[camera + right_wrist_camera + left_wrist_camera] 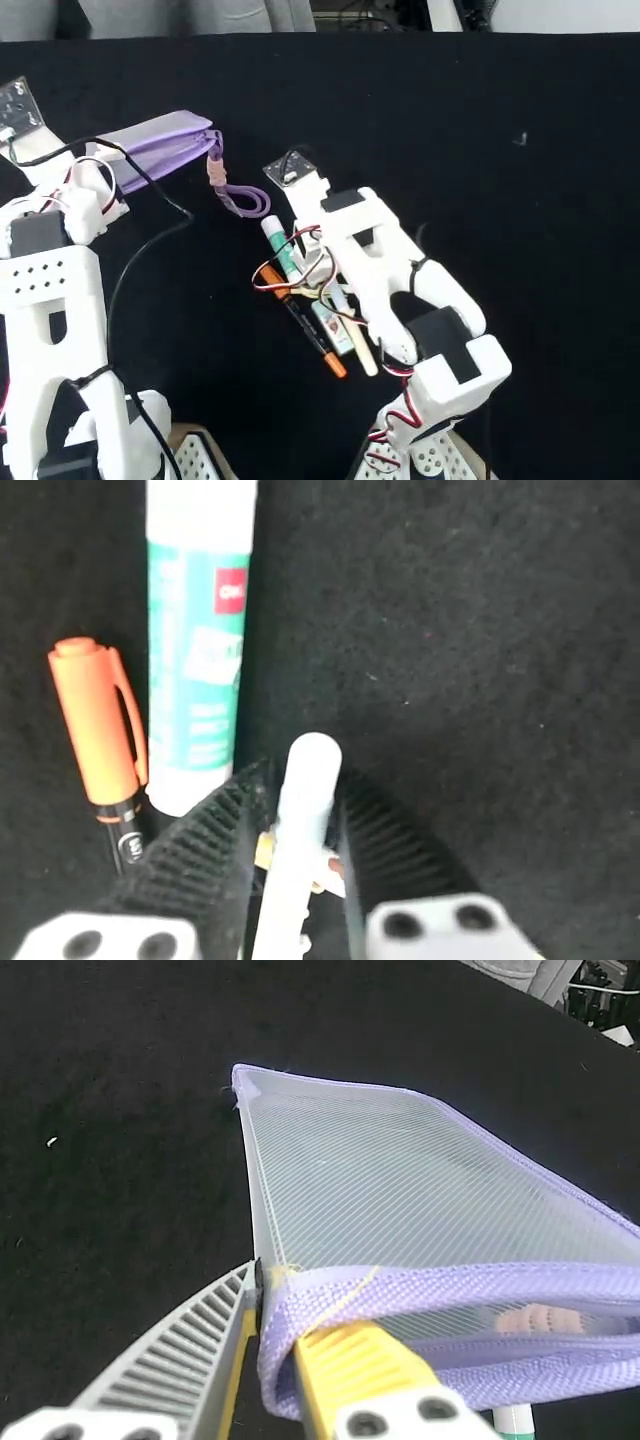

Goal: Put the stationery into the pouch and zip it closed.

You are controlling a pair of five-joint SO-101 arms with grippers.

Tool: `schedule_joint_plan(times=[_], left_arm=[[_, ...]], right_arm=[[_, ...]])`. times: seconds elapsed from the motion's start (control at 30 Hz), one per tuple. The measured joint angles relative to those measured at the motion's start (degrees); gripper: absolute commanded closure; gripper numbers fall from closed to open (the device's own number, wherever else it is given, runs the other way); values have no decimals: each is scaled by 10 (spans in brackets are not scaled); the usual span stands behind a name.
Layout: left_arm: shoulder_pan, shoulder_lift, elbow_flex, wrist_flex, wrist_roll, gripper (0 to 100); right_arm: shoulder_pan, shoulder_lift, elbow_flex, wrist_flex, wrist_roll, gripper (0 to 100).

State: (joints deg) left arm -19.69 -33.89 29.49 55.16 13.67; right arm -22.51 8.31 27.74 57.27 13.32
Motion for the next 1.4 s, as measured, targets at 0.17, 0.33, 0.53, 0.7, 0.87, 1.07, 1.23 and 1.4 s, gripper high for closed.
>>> schedule_joint_plan(times=[0.17, 0.33, 0.53, 0.7, 0.87, 1.07, 1.23, 1.4], left_arm=[[0, 0, 0, 0, 0, 971], [0, 0, 0, 0, 1, 971], [0, 0, 0, 0, 1, 971], [0, 0, 0, 0, 1, 971], [0, 0, 0, 0, 1, 971], [0, 0, 0, 0, 19, 971], [4, 0, -4, 0, 25, 972], [24, 1, -34, 19, 44, 972]], right_arm=[[0, 0, 0, 5, 0, 945], [3, -3, 0, 8, 0, 956], [39, -41, 0, 8, 0, 988], [41, -76, 0, 8, 0, 987], [40, -135, -21, 8, 0, 987], [-18, -198, -48, 8, 0, 987], [-30, -225, -92, -4, 0, 987], [-30, -227, -119, -28, 0, 987]])
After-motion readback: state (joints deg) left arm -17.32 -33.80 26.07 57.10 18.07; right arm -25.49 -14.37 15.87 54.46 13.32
